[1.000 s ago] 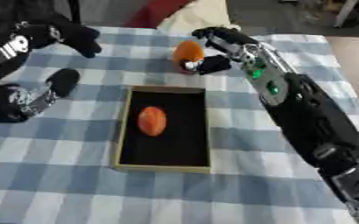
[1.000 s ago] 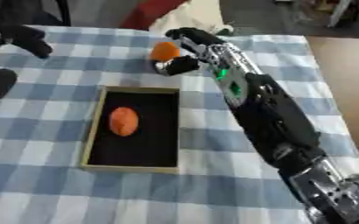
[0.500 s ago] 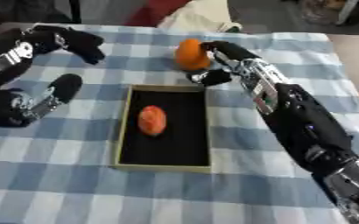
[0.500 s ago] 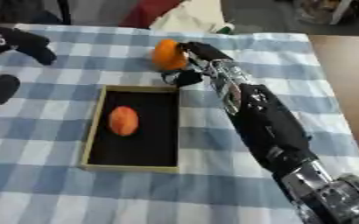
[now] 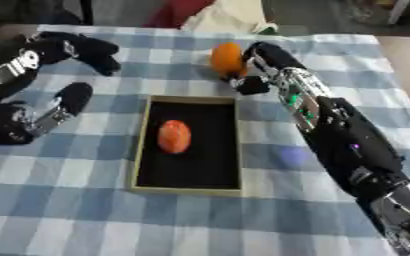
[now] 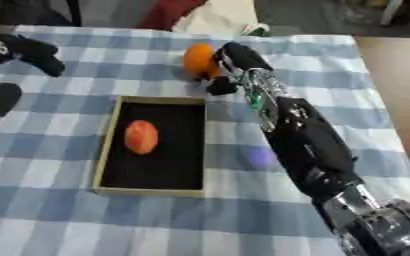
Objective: Pick up objects on the table and place them in the box.
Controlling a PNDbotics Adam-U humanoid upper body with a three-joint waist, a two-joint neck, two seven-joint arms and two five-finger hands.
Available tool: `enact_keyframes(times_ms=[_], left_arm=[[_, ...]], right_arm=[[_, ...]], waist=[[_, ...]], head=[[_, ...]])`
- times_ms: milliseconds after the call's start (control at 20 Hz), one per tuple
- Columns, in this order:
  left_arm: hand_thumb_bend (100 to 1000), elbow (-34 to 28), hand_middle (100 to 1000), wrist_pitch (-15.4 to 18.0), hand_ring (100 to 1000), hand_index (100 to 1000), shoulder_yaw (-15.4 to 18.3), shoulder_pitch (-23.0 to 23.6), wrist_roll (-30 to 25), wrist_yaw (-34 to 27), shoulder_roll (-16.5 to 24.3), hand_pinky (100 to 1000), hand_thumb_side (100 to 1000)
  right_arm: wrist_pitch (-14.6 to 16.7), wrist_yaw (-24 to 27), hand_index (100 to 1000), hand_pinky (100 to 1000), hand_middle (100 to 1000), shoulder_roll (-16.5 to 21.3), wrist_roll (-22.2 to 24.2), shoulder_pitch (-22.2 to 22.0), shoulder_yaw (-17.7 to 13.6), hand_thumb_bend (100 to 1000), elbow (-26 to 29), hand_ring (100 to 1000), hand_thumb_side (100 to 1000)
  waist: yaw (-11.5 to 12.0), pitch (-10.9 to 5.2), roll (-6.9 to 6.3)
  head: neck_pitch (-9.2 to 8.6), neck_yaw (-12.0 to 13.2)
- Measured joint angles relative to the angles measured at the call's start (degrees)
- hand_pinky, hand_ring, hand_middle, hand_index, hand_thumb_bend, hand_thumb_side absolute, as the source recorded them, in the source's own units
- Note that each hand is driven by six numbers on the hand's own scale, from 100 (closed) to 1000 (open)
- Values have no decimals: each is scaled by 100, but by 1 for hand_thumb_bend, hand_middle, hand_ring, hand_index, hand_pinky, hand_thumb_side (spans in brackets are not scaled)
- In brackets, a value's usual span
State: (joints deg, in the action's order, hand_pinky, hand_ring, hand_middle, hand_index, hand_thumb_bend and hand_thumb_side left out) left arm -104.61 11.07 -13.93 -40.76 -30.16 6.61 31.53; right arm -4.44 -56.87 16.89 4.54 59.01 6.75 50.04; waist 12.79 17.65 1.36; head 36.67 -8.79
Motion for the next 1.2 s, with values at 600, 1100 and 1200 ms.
enact_keyframes(times_ms=[600,1100,1200], left_arm=[[100,3,736,-43,750,928,10,50,32,0,-19,869,882],[100,-6,737,-91,751,927,293,200,327,27,84,870,881],[100,-4,737,-101,751,927,352,237,392,41,90,870,881]], right_arm=[[181,536,334,833,578,7,-1201,-141,284,100,488,670,227],[806,1041,322,840,577,313,-1357,-352,1108,100,1218,671,225],[957,1187,324,841,578,424,-1206,-413,1311,100,1498,672,227]], waist=[[-57,16,-7],[-194,15,17],[-239,13,20]], head=[[0,13],[1,116],[1,151]])
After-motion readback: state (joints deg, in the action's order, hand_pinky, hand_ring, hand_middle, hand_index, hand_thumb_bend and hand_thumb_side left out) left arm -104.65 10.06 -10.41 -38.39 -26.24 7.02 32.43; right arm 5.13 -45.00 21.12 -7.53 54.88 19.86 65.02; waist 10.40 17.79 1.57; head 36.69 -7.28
